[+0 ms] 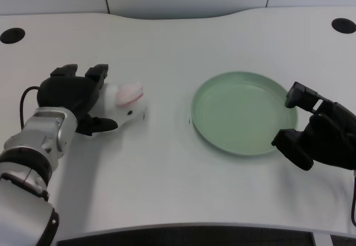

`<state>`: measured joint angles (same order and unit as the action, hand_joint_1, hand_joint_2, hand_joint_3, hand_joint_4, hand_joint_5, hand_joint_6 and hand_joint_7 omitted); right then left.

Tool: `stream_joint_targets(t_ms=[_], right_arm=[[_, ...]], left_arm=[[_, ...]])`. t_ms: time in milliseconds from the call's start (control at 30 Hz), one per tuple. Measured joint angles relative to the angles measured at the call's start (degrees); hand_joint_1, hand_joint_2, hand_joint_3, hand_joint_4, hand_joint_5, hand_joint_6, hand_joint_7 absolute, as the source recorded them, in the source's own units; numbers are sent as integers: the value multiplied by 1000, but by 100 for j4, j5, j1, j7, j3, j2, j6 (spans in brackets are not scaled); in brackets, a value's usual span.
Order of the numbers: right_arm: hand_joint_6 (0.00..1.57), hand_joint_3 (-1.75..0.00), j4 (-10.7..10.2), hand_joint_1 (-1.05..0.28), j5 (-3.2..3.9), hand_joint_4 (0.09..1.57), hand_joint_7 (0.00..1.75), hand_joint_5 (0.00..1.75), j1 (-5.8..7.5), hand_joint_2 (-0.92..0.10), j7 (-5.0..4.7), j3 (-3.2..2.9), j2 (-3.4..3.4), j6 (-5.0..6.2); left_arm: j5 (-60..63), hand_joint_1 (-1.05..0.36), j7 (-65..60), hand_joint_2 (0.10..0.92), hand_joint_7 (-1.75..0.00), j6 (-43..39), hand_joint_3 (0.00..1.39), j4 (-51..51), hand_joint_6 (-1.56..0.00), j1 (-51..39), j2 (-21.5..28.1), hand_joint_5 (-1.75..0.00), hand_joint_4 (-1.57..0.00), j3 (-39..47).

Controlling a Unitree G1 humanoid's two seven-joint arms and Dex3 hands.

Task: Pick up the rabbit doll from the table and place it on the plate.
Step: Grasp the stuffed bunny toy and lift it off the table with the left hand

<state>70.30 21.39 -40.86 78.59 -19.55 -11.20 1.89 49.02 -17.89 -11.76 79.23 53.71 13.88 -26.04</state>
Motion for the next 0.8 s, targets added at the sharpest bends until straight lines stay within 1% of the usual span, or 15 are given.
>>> stream_joint_targets(t_ms=[33, 133, 233, 300, 400, 500, 567, 600, 667, 700, 733, 767, 800], right_arm=[[845, -25, -1, -590, -1, 1034, 1746, 1746, 0, -911, 0, 0, 0, 0], [856, -22, -3, -596, -1, 1052, 1746, 1746, 0, -913, 29, 0, 2, 8], [855, -19, -5, -604, 4, 1055, 1746, 1746, 0, -912, 52, -2, 7, 10], [854, -13, -5, -600, 6, 1054, 1746, 1746, 0, -903, 56, -3, 12, 8], [849, -7, -8, -605, 8, 1053, 1746, 1746, 0, -894, 57, -3, 15, -24], [837, -8, -30, -611, 19, 1046, 1746, 1746, 0, -899, 75, -6, 24, -58], [839, -15, -44, -599, 36, 1042, 1746, 1746, 0, -913, 130, -12, 39, -57], [844, -14, -53, -598, 47, 1043, 1746, 1746, 0, -911, 153, -14, 54, -57], [849, -13, -66, -598, 68, 1044, 1746, 1746, 0, -911, 176, -16, 75, -57], [857, -12, -68, -586, 83, 1049, 1746, 1746, 0, -911, 189, -16, 81, -58], [860, -12, -72, -584, 94, 1051, 1746, 1746, 0, -912, 221, -16, 83, -58], [873, -6, -76, -594, 101, 1061, 1746, 1746, 0, -902, 255, -19, 85, -58], [877, -4, -84, -598, 111, 1066, 1746, 1746, 0, -898, 289, -24, 89, -57]], left_arm=[[-32, -1048, 1, 921, -9, -9, 528, 0, -24, -1, -7, -22, -47, 0], [-210, -1048, 3, 921, -14, -70, 536, 0, -40, -15, -73, -34, -74, 16], [-330, -1048, 70, 921, -23, -116, 440, 1, -89, -34, -199, -58, -155, 25], [-398, -1024, 52, 921, -40, -144, 360, 1, -180, -53, -301, -98, -280, 24], [-432, -976, -83, 921, -41, -191, 300, 1, -246, -93, -431, -121, -373, 12], [-416, -952, -168, 921, -34, -136, 257, 3, -275, -141, -541, -119, -404, -80], [-378, -950, -168, 921, -43, -57, 239, 4, -316, -143, -597, -128, -437, -145], [-364, -934, -168, 921, -54, -25, 222, 4, -364, -142, -613, -144, -483, -193], [-332, -927, -169, 921, -57, 18, 212, 4, -390, -138, -634, -151, -508, -273], [-269, -884, -200, 921, -106, 40, 201, 4, -519, -136, -634, -211, -627, -323], [-226, -873, -258, 921, -117, 65, 198, 4, -552, -134, -633, -226, -657, -379], [-163, -782, -316, 920, -240, 77, 151, 5, -779, -132, -623, -705, -760, -472], [-95, -751, -377, 920, -287, 72, 133, 5, -854, -129, -603, -1010, -715, -560]])
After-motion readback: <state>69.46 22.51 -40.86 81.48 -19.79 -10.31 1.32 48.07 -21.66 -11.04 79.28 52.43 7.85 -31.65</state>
